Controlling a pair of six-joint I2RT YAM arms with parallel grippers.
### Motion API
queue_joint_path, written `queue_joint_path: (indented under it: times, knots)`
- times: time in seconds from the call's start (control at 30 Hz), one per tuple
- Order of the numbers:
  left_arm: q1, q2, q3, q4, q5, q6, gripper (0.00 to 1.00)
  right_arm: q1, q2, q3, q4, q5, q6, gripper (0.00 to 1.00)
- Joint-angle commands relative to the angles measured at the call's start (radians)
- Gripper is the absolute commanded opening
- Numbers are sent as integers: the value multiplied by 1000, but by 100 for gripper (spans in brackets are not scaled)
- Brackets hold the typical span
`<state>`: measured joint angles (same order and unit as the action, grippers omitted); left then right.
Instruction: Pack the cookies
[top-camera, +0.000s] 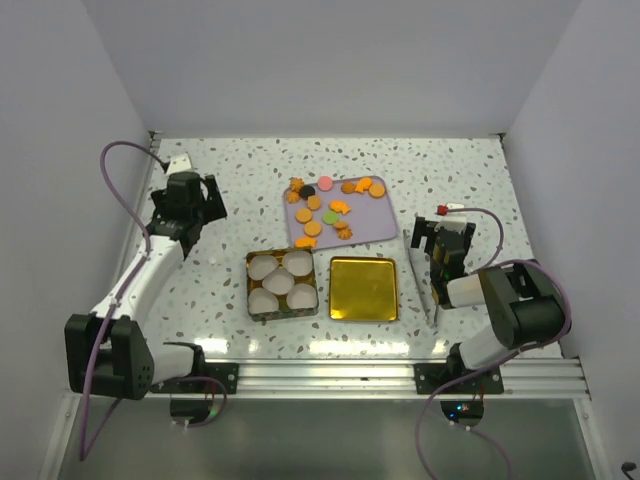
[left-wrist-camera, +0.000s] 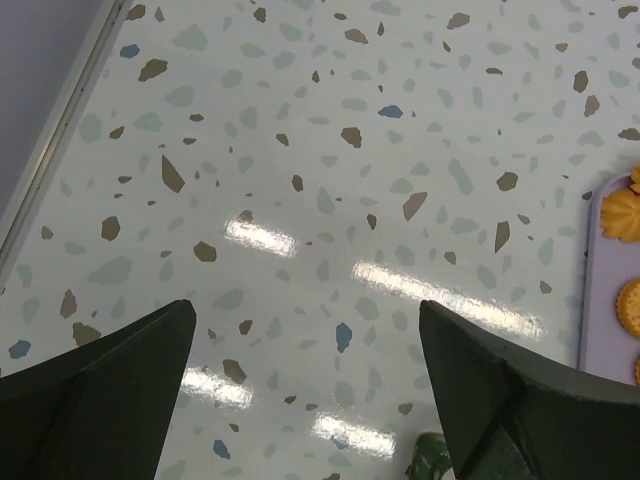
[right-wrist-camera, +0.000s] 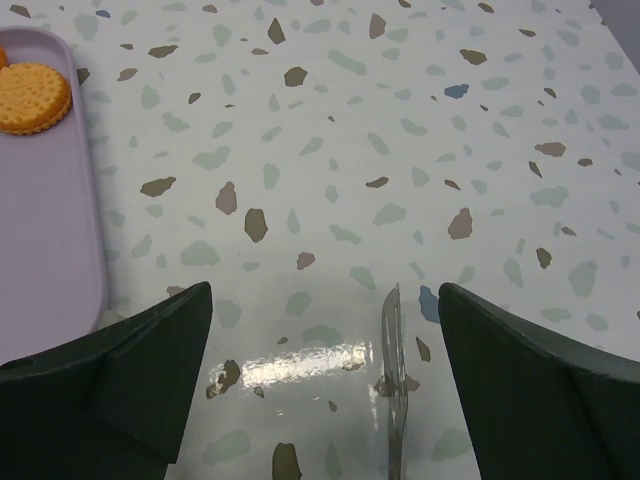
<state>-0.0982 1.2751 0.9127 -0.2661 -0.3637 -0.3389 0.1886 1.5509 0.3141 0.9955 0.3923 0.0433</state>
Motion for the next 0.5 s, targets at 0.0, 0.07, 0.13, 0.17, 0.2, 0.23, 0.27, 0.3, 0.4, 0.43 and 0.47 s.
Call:
queue_joint_path:
  times: [0.0, 0.07, 0.13, 0.17, 0.2, 0.23, 0.27, 0.3, 0.4, 0.43, 0.47]
  knots:
    - [5, -65, 63, -100, 39, -29, 100, -3, -12, 16, 55, -6, -10, 99]
    - [5, -65, 101, -200, 28, -32, 100, -5, -12, 16, 55, -7, -10, 99]
    - [5, -66, 127, -272, 26, -19, 100, -5, -12, 16, 55, -7, -10, 99]
    - [5, -71, 126, -288, -6, -28, 100, -5, -12, 16, 57, -6, -10, 99]
    - [5, -92, 105, -295, -15, -35, 100, -5, -12, 17, 54, -7, -10, 99]
    - [5, -109, 92, -297, -12, -25, 100, -5, -9, 19, 52, -7, -10, 99]
    - [5, -126, 80, -288, 38, -11, 100, -5, -9, 26, 40, -12, -7, 99]
    - [5, -160, 62, -271, 63, -2, 100, -5, -11, 25, 43, -13, -8, 99]
    - [5, -183, 64, -266, 132, 31, 100, -3, -28, 3, 78, 46, 27, 99]
    - [5, -180, 72, -277, 118, 23, 100, -6, -64, -4, 62, 55, 39, 99]
    - [5, -175, 78, -288, 88, 20, 100, -17, -71, -41, 110, 40, 43, 99]
